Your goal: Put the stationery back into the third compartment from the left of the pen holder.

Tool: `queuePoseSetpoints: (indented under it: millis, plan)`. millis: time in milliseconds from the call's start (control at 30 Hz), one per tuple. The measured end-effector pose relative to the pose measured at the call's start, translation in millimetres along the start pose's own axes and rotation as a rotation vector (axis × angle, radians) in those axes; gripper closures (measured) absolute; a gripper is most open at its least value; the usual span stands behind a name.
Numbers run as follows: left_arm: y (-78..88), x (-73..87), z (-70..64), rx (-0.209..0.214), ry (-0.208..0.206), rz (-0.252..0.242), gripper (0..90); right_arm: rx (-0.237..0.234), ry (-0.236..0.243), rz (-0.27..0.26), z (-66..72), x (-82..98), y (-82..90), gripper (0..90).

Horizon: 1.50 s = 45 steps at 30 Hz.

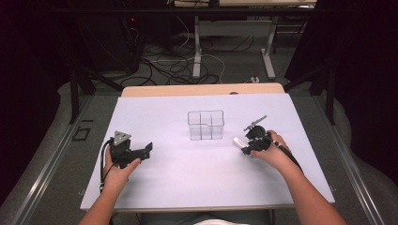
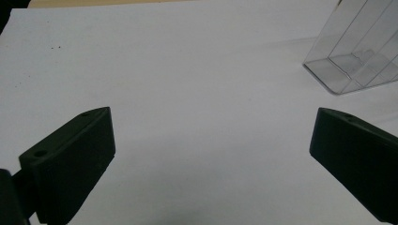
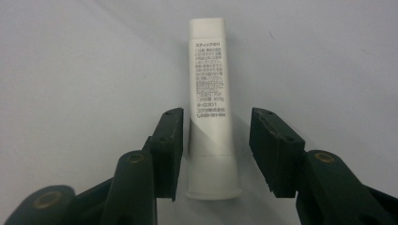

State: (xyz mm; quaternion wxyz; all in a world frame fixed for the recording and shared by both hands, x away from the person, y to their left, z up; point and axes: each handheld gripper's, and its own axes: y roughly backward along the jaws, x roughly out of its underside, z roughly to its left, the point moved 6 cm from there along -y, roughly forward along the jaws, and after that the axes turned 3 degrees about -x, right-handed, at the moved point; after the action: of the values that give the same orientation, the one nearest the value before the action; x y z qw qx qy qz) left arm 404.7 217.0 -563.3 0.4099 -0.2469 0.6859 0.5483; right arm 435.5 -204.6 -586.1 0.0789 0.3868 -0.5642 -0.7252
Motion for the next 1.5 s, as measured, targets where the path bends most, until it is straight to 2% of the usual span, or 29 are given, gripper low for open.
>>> queuePoseSetpoints:
  millis: [33,67,133,200,300,367,400,667,700,733,833,867,967,1067,1233,1400,1500]
  plan:
    - [-0.1,0.1,0.2,0.000,0.000,0.001,0.4,0.004,0.001,0.035,-0.6,1.6,1.7,54.9]
    - [-0.2,0.2,0.3,-0.001,-0.001,0.002,0.4,0.007,0.002,0.042,-1.0,2.2,1.8,55.2]
    - [-0.1,0.3,0.1,0.000,-0.003,0.004,0.4,-0.015,0.002,0.017,0.1,2.8,0.5,55.9]
    - [-0.4,-0.2,-1.0,0.003,0.003,-0.002,0.4,-0.017,-0.002,0.001,0.2,3.7,-1.5,56.6]
    - [0.0,-0.2,-0.6,0.002,-0.001,0.001,0.4,-0.019,0.009,0.008,-1.8,5.5,-1.2,57.1]
    - [0.1,0.0,-0.2,0.001,-0.001,0.003,0.4,-0.016,-0.021,0.016,-0.6,6.9,-0.2,58.0]
    - [0.0,0.1,0.0,0.001,-0.002,0.003,0.5,-0.021,0.000,-0.001,-1.7,6.0,-1.4,58.1]
    - [0.0,-0.2,-0.2,0.003,-0.001,0.000,0.4,-0.015,-0.011,0.006,-0.1,6.6,-0.7,64.8]
    - [0.0,-0.1,-0.3,0.002,-0.002,0.000,0.4,-0.015,-0.035,0.008,1.1,7.1,-0.4,66.1]
    - [0.1,-0.1,-0.2,0.002,-0.003,0.002,0.4,-0.023,-0.016,-0.009,-0.1,6.5,-1.4,66.3]
    - [0.1,-0.1,-0.2,0.002,-0.002,0.003,0.4,-0.028,-0.021,-0.023,-0.3,5.8,-2.2,66.6]
    - [-0.1,-0.2,-0.6,0.003,0.002,0.000,0.4,-0.017,-0.038,-0.013,0.1,5.8,-2.1,66.6]
    - [-0.3,-0.2,-0.9,0.003,0.002,-0.001,0.5,-0.009,-0.026,0.025,-0.4,7.0,-0.1,66.7]
    - [-0.3,-0.2,-0.9,0.003,0.001,-0.001,0.4,-0.018,-0.006,-0.004,-0.2,6.1,-1.6,66.8]
    - [-0.3,-0.2,-0.9,0.003,0.002,-0.001,0.5,-0.016,0.003,0.012,-0.1,6.5,-0.8,67.0]
    - [-0.3,-0.2,-0.8,0.004,0.002,-0.001,0.4,-0.019,0.006,-0.001,0.5,5.6,-1.9,67.2]
    - [-0.4,-0.4,-0.6,0.003,0.003,-0.001,0.5,-0.019,0.034,0.003,-0.1,5.6,-1.4,67.3]
